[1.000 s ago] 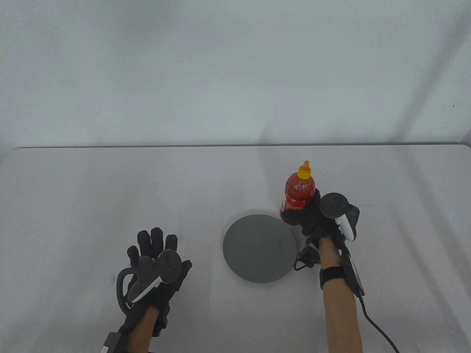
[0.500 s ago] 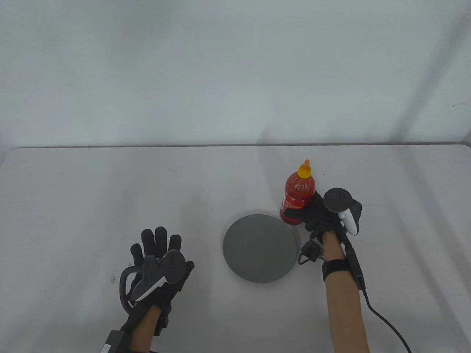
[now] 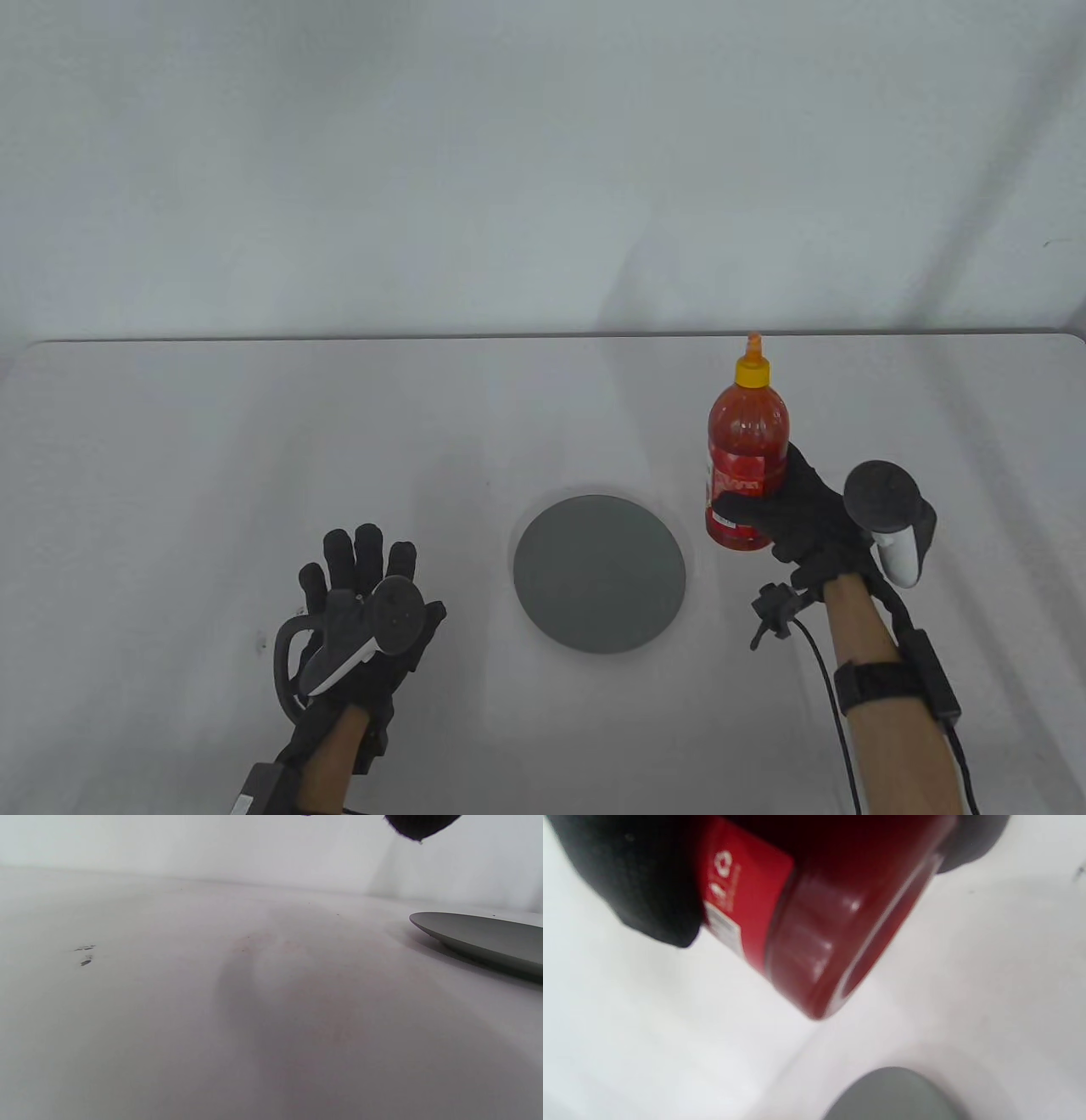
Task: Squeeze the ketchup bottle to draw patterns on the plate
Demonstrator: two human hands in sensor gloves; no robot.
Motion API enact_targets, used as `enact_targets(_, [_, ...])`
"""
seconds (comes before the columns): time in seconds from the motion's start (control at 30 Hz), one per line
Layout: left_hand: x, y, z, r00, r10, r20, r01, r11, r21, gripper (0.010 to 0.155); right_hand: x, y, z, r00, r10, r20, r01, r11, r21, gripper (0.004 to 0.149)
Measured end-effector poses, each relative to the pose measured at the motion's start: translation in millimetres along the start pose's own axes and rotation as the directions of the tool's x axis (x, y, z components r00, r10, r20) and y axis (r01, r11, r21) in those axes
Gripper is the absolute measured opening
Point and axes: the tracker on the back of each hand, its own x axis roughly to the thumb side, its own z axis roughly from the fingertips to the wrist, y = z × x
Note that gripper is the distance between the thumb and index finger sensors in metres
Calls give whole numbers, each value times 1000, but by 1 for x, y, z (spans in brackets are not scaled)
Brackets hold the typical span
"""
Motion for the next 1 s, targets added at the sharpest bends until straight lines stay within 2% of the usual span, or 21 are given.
enact_targets(0.13, [1, -1, 0, 1000, -8, 3, 8, 1000, 0, 79, 13, -15, 39, 993, -97, 67, 99, 995, -20, 93])
enact_targets(0.27, [4, -1, -1, 1000, -7, 15, 7, 1000, 4, 79, 9, -16, 64, 978, -161, 135, 163, 987, -7, 92])
enact_targets(0.37, [6, -1, 0, 999, -8, 32, 7, 1000, 10, 79, -2, -8, 72, 965, -225, 132, 232, 972, -42, 93])
enact_targets(0.47, [9, 2, -1, 999, -5, 45, 4, 1000, 20, 80, -4, -4, 72, 979, -171, 115, 176, 984, -34, 94])
enact_targets(0.6, [14, 11, 2, 996, 12, 84, -16, 998, 53, 81, -7, 3, 71, 975, -197, 100, 197, 980, 15, 94])
enact_targets(0.73, [31, 38, 6, 984, 62, 170, -81, 991, 107, 85, -6, 14, 74, 978, -184, 98, 179, 982, 64, 94])
enact_targets(0.87, [70, 83, 5, 931, 176, 321, -237, 959, 159, 89, -4, 31, 75, 985, -144, 94, 130, 982, 134, 94])
enact_targets(1.0, [119, 126, 3, 780, 342, 524, -496, 849, 185, 89, 0, 49, 76, 988, -105, 110, 80, 975, 209, 94])
